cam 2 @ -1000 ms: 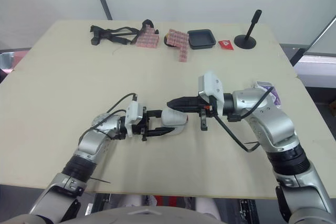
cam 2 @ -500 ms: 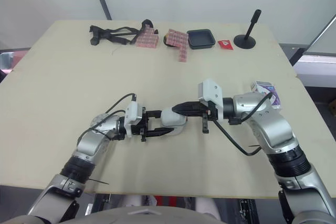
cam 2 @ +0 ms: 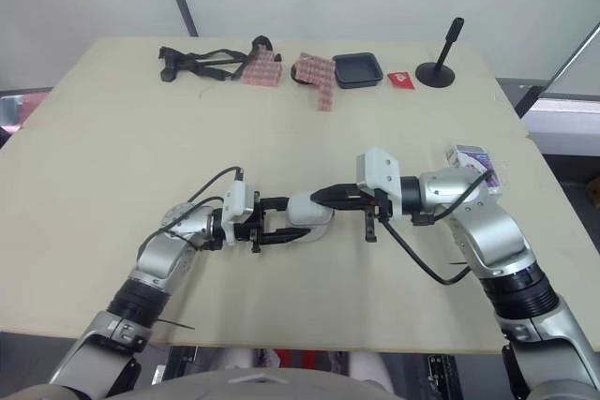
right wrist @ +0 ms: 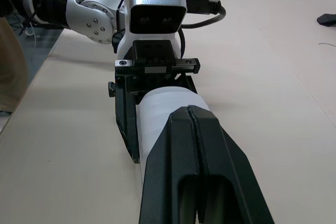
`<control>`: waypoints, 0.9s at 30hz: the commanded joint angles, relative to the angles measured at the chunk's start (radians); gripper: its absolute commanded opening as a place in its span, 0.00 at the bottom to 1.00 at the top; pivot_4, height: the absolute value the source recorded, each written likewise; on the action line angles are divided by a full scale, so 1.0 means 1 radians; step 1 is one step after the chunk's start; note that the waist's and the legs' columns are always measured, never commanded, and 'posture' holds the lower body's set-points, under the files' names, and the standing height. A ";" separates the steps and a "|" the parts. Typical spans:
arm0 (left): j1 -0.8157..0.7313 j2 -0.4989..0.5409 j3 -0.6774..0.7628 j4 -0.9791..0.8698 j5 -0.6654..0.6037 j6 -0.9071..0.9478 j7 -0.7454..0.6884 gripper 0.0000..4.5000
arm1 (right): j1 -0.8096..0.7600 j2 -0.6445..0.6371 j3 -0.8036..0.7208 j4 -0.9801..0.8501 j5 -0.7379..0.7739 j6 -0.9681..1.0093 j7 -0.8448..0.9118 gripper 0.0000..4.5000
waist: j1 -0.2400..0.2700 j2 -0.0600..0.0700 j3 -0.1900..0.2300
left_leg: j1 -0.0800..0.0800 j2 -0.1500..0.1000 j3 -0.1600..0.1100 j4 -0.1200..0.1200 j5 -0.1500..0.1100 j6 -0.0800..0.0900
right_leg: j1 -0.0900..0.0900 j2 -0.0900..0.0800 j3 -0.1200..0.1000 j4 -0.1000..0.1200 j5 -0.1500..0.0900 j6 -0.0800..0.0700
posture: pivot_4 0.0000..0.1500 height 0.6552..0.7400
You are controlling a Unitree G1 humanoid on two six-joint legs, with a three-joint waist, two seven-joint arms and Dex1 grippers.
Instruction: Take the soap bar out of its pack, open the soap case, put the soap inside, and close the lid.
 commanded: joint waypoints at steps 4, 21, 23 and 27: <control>-0.008 -0.002 0.011 -0.030 -0.014 -0.007 0.005 0.49 | 0.015 -0.025 0.066 0.058 -0.083 0.019 0.002 0.00 | -0.008 0.000 0.000 | 0.001 0.000 0.000 0.000 0.000 0.000 | 0.001 -0.003 0.000 -0.002 0.000 0.000 | 1.00 1.00; 0.003 0.010 0.018 -0.043 -0.019 0.001 0.009 0.49 | -0.005 -0.010 -0.089 0.115 0.019 -0.052 0.033 0.32 | -0.018 0.000 0.000 | 0.002 0.000 0.000 -0.001 0.000 0.000 | 0.004 -0.005 -0.002 -0.004 0.000 0.000 | 1.00 1.00; 0.004 0.011 0.018 -0.043 -0.019 0.002 0.009 0.49 | 0.012 -0.017 -0.113 0.115 0.032 -0.075 0.060 0.47 | -0.018 0.000 0.000 | 0.001 0.000 0.000 -0.003 0.000 0.000 | 0.004 -0.003 -0.002 -0.004 0.000 0.000 | 1.00 1.00; 0.004 0.012 0.019 -0.046 -0.022 0.006 0.009 0.49 | 0.064 -0.030 -0.149 0.100 0.065 -0.106 0.113 0.77 | -0.014 0.000 0.000 | 0.000 0.000 0.000 -0.004 0.000 0.000 | 0.004 -0.001 -0.003 -0.006 0.000 0.000 | 1.00 1.00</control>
